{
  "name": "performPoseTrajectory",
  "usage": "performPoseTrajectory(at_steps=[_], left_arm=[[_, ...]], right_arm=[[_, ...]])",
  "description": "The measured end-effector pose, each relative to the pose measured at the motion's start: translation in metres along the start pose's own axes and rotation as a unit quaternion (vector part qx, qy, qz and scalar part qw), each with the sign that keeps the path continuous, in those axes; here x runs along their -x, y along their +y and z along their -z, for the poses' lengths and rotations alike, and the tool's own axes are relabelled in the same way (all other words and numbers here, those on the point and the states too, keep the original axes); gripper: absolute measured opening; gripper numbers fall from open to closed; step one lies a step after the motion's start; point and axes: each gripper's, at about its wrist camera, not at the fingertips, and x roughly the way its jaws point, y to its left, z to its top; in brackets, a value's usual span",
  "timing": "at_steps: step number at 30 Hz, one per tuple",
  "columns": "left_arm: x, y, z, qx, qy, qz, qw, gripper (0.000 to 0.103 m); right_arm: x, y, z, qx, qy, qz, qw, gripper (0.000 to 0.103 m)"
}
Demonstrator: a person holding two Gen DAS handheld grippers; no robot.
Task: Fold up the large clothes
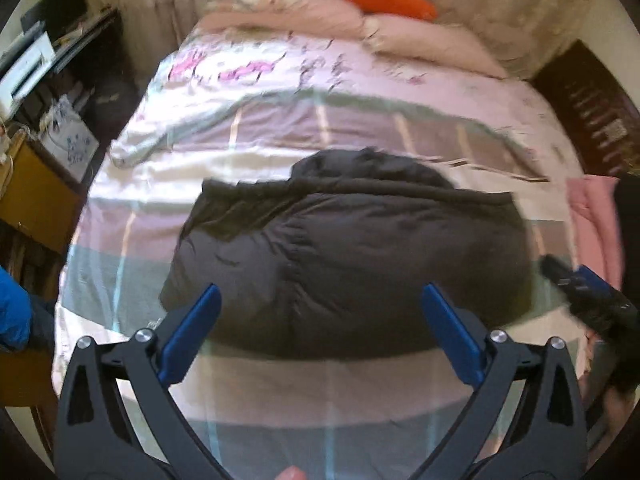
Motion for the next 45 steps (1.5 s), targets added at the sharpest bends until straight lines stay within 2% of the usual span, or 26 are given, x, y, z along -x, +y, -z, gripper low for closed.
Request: performPoseTrajectory(at_steps=[3,8,10,12,15,19,23,27,35,45], left_arm=[[0.053,-0.016,0.000,-0.014,-0.015,-0.012,0.9997,0.101],[0.114,-0.026,0.000,-0.031,-0.011,-0.031,0.9990,0.101],[0.135,-0.030,0.001,-0.036,-0.011,-0.026,0.9989,0.101],[0.146,-0.030,0.004,-0.036,-0.006,-0.006,0.9993,0.101],[0.157,-0.032,0.009,-0.025,0.010,0.029,0.9992,0.101],[0.173,-0.042,0.015,-0.041,0.004,0.020,0.9990,0.101],[0.183,-0.051,0.018,-0.063,0.003,0.002,0.9980,0.101],[0.189,-0.053,0.020,-0.059,0.008,0.027,0.9979,0.101],[0.199,-0.059,0.012,-0.053,0.000,0.054,0.9971,0.101],[0.205,-0.069,0.006,-0.062,-0.007,0.047,0.9969,0.101]], right_arm=[[0.044,0.016,-0.003,0.012,0.006,0.039,0.999,0.102],[0.111,0.031,-0.002,0.042,0.003,0.036,0.998,0.102],[0.131,0.033,0.001,0.041,0.003,0.033,0.999,0.102],[0.141,0.035,0.004,0.044,0.009,0.037,0.998,0.102],[0.152,0.039,0.008,0.060,0.021,0.054,0.997,0.102],[0.161,0.036,0.015,0.064,0.031,0.076,0.995,0.102],[0.165,0.030,0.021,0.051,0.039,0.064,0.996,0.102],[0.170,0.031,0.023,0.057,0.038,0.071,0.995,0.102],[0.184,0.028,0.017,0.053,0.031,0.074,0.995,0.102],[0.189,0.026,0.011,0.048,0.028,0.076,0.996,0.102]])
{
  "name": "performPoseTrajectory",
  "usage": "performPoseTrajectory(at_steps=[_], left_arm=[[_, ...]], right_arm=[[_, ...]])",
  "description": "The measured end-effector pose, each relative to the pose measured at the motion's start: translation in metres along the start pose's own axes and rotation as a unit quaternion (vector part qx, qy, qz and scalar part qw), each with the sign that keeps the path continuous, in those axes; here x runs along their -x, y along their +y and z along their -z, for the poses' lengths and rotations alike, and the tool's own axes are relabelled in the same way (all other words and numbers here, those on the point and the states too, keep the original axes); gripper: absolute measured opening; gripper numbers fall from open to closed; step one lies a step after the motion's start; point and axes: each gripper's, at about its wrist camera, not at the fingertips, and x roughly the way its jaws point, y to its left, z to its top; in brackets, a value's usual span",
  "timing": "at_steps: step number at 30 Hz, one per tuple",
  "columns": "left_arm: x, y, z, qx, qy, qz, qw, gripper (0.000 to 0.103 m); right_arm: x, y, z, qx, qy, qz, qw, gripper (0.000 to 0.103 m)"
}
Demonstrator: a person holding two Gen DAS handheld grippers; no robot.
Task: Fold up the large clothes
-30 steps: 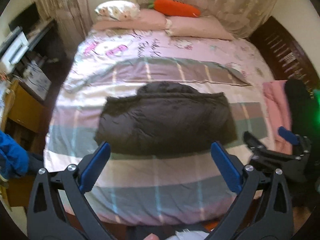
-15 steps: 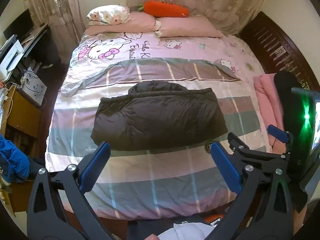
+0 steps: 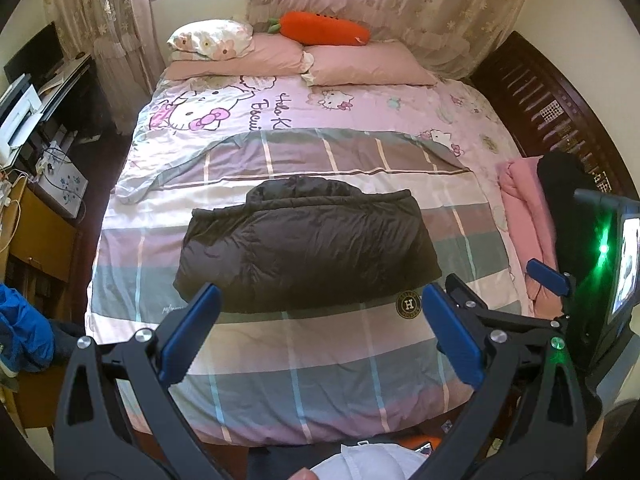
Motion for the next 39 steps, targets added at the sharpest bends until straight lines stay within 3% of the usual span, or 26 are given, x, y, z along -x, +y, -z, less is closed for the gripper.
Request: performPoseTrajectory(at_steps=[13,39], left_arm=[[-0.002,0.003,-0.001,-0.003,0.002,-0.010,0.9999,0.101],[-0.003,0.009,-0.004,0.003,0.006,-0.004,1.0000,0.101]], right_arm=[[0.000,-0.002,0.001,-0.017,0.001,-0.021,1.000,0.102],[0.000,0.007,0.001,-0.011,0.001,-0.019,1.000,0.102]])
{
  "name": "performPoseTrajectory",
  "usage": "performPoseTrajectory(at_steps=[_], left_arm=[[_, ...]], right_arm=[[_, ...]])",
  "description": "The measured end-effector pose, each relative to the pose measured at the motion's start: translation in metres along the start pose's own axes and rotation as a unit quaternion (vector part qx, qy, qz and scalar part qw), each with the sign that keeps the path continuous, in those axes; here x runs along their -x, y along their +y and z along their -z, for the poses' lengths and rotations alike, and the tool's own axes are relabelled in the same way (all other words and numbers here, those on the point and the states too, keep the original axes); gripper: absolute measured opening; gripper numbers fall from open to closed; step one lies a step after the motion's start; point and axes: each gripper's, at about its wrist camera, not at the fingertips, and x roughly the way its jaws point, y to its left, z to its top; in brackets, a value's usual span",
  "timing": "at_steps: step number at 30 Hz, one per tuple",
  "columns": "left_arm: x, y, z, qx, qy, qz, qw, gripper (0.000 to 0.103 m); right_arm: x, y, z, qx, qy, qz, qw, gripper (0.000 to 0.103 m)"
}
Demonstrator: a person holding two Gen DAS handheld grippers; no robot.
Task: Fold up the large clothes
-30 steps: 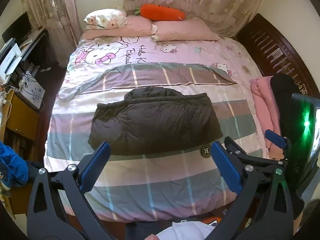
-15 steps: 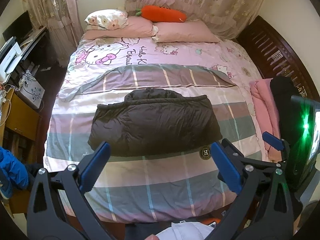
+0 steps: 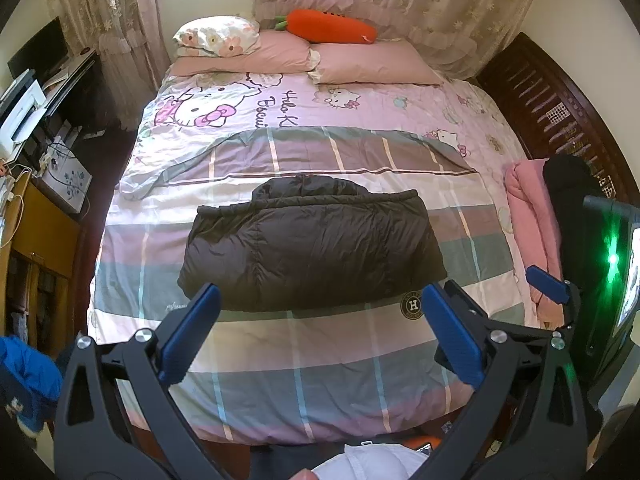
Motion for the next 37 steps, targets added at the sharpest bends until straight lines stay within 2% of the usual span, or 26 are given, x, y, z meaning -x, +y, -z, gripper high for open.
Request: performPoseTrajectory(at_steps=[15,20,27,31,37], left_arm=[[0.001,0.002,0.002,0.003,0.000,0.001,1.0000,0.101],[0.002,0.005,0.003,0.005,-0.002,0.012,0.9999,0.101],[0.003,0.005,0.004,0.003,-0.001,0.007,1.0000,0.101],[-0.002,0.002,0.005,-0.002,0.000,-0.016,0.9999,0.101],[-0.006,0.002,0.004,-0.004,0.003,-0.022,0.9997,0.101]], right_arm=[[-0.002,0.002,0.001,0.001,0.004,0.001,1.000,0.102],[-0.004,0.001,0.005,0.007,0.005,0.002,1.000,0.102],[-0.004,0.001,0.005,0.005,0.006,0.002,1.000,0.102],[-0.007,0.000,0.008,0.009,0.006,0.000,1.000,0.102],[-0.010,-0.002,0.013,0.010,0.008,-0.001,1.000,0.102]])
